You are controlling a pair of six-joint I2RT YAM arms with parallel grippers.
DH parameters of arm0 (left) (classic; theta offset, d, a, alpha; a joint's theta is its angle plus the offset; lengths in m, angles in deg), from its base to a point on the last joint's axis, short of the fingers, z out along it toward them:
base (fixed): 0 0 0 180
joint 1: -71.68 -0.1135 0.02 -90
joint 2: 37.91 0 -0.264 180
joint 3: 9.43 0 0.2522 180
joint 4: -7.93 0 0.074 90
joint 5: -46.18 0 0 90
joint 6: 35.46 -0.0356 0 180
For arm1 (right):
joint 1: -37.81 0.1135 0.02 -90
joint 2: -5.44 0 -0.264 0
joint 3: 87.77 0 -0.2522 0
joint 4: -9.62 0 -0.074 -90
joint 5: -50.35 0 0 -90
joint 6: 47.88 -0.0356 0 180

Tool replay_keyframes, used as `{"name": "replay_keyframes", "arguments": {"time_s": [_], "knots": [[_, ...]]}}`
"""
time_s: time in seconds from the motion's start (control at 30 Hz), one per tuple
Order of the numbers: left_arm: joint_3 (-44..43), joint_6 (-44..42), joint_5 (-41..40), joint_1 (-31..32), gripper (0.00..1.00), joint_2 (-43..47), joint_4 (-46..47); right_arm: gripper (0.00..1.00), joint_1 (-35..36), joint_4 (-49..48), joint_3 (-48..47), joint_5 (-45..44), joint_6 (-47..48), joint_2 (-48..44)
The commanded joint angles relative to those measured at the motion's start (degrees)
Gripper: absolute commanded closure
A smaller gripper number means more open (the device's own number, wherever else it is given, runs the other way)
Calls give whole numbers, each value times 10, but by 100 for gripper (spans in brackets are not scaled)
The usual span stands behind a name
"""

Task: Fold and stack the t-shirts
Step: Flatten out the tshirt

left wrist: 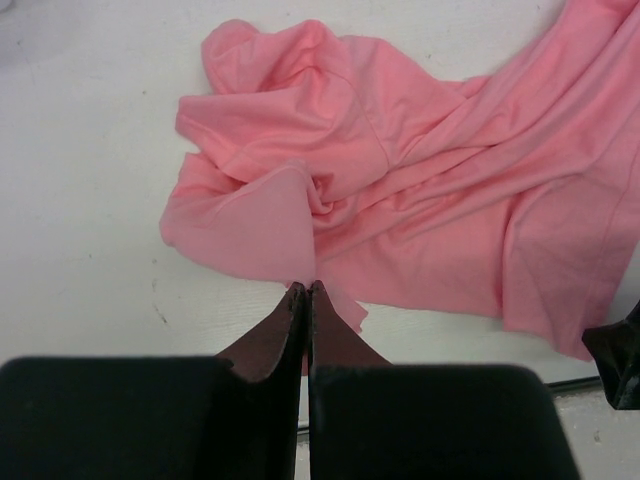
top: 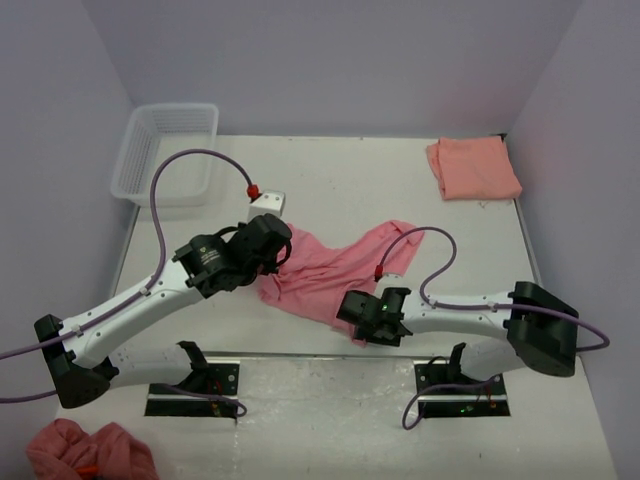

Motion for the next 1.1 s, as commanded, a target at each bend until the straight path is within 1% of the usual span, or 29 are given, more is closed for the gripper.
{"name": "replay_keyframes", "arguments": {"time_s": [0.0, 0.03, 0.07, 0.17, 0.2, 0.27, 0.3, 0.33, 0.37, 0.43, 0.47, 0.6, 0.63, 0.7, 0.83, 1.07], "knots": [[-3, 8, -4, 5, 100, 2, -2, 42, 42, 95, -53, -65, -95, -14], [-2, 10, -4, 8, 100, 2, -2, 42, 62, 123, -57, -79, -109, -28], [-1, 12, -4, 9, 100, 2, -2, 41, 67, 133, -54, -99, -122, -37], [3, 19, -1, 16, 100, 2, -1, 41, 78, 150, -26, -123, -155, -72], [4, 21, 0, 19, 100, 3, -2, 40, 87, 154, -18, -133, -179, -82], [7, 23, -1, 21, 100, 5, -1, 33, 96, 108, 23, -144, -159, -113], [11, 25, -2, 22, 100, 5, -2, 27, 96, 91, 39, -148, -151, -123], [12, 26, -3, 22, 100, 6, -1, 14, 96, 28, 60, -146, -136, -132], [14, 27, -4, 22, 100, 6, -1, 13, 96, -3, 93, -143, -117, -144], [18, 27, -5, 23, 100, 5, -1, 14, 96, -52, 117, -128, -87, -165], [21, 27, -4, 22, 100, 5, 0, 15, 96, -54, 117, -130, -82, -163], [26, 27, -4, 25, 100, 2, 1, 24, 96, -67, 98, -130, -47, -129], [26, 27, -5, 25, 100, -1, 1, 29, 96, -79, 88, -125, -36, -122], [30, 29, -5, 26, 100, -1, 2, 33, 96, -91, 76, -121, -16, -100], [34, 34, -4, 26, 100, -1, 4, 33, 98, -90, 40, -116, -1, -77], [34, 31, -8, 27, 100, 0, 3, 33, 100, -111, 37, -90, -2, -46]]}}
